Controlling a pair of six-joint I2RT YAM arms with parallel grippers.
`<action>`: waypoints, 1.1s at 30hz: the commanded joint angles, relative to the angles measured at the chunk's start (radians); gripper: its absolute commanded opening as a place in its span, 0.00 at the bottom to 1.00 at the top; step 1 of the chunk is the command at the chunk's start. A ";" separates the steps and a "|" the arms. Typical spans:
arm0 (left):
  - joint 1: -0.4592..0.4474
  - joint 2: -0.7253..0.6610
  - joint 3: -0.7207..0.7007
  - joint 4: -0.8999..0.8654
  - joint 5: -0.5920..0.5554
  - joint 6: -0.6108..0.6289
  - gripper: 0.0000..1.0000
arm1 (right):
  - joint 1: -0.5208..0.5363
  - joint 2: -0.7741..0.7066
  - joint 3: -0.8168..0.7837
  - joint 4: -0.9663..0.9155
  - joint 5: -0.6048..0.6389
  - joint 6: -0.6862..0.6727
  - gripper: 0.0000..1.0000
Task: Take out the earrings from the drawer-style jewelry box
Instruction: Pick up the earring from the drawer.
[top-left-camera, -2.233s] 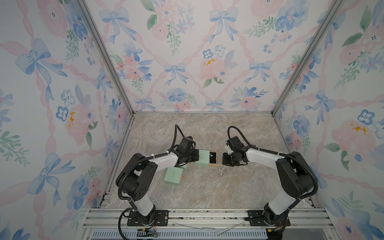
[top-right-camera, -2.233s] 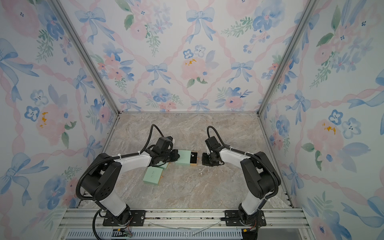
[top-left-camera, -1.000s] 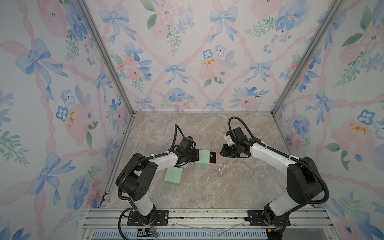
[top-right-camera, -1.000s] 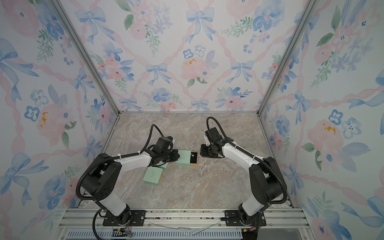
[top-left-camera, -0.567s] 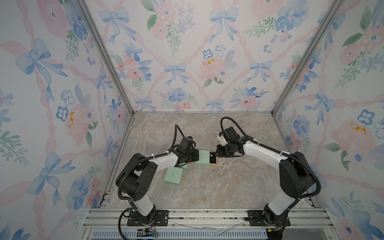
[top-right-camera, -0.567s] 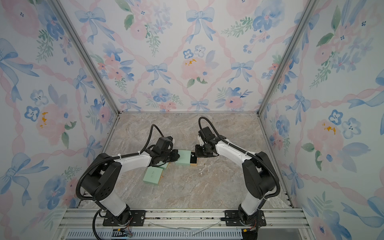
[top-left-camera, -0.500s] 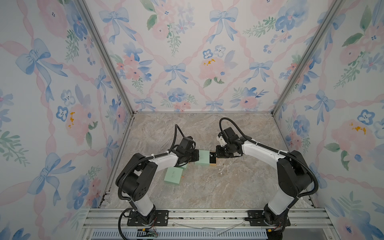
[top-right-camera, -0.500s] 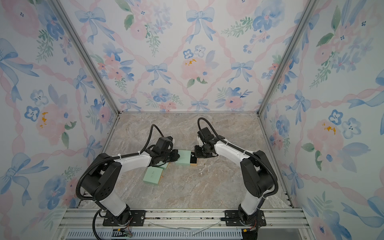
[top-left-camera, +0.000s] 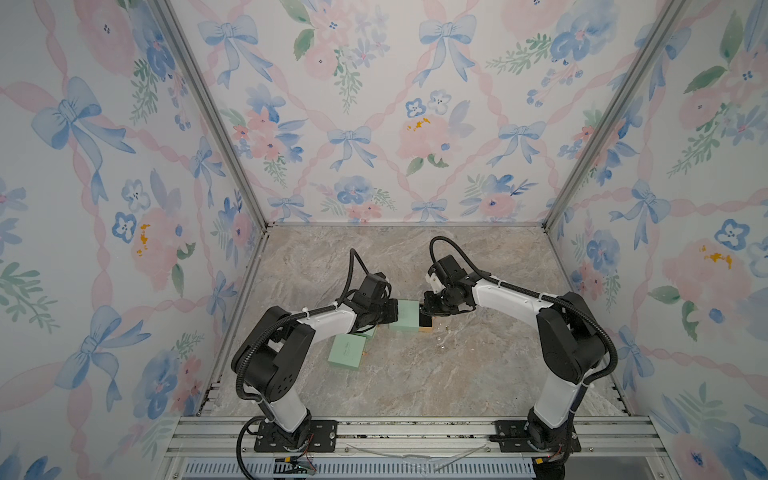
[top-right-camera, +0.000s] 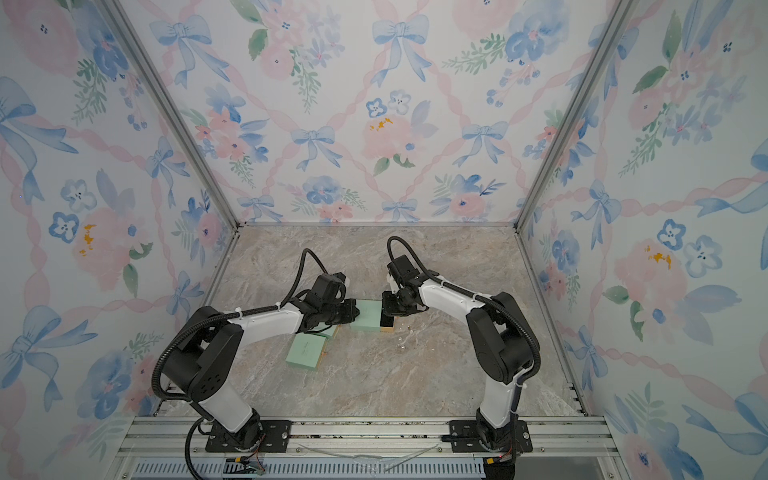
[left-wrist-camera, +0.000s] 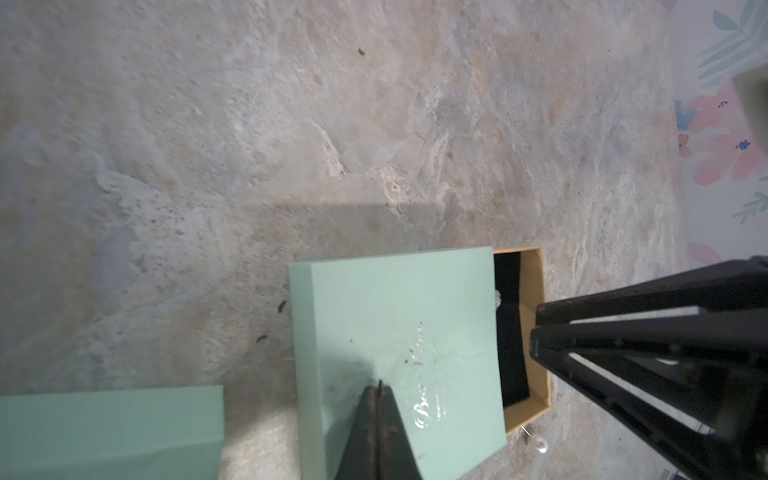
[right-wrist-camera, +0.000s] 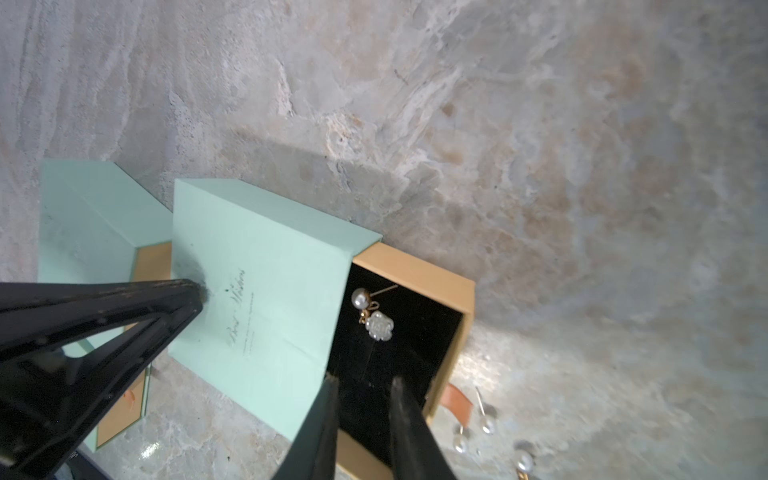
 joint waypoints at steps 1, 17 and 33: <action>0.003 0.022 -0.022 -0.092 -0.029 0.015 0.00 | 0.011 0.025 0.033 0.000 0.003 0.011 0.25; 0.003 0.024 -0.027 -0.090 -0.035 0.017 0.00 | 0.013 0.076 0.061 -0.007 0.025 0.030 0.25; 0.004 0.023 -0.034 -0.087 -0.035 0.015 0.00 | 0.011 0.089 0.052 0.012 0.040 0.038 0.23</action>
